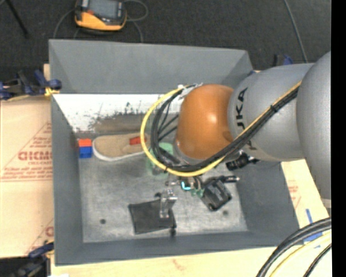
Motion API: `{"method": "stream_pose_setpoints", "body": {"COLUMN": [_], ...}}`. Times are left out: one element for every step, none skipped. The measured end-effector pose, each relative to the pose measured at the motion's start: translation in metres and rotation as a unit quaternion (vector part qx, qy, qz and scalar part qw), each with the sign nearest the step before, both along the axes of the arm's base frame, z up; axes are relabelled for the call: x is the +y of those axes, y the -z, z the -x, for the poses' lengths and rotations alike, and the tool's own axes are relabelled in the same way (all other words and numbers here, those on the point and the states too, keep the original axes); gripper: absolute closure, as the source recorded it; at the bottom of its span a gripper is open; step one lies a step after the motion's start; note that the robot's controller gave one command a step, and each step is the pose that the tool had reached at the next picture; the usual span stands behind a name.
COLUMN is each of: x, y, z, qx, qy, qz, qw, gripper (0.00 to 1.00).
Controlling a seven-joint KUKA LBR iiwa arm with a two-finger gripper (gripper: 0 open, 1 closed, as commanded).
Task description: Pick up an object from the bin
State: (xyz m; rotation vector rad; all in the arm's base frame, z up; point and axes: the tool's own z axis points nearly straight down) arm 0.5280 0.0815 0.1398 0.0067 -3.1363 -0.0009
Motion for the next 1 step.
{"method": "stream_pose_setpoints", "body": {"x": [-0.0003], "y": [-0.0044], "z": [-0.002], "qx": [-0.0042], "qy": [0.001], "qz": [0.0], "qw": [1.0], "gripper": [0.0]}}
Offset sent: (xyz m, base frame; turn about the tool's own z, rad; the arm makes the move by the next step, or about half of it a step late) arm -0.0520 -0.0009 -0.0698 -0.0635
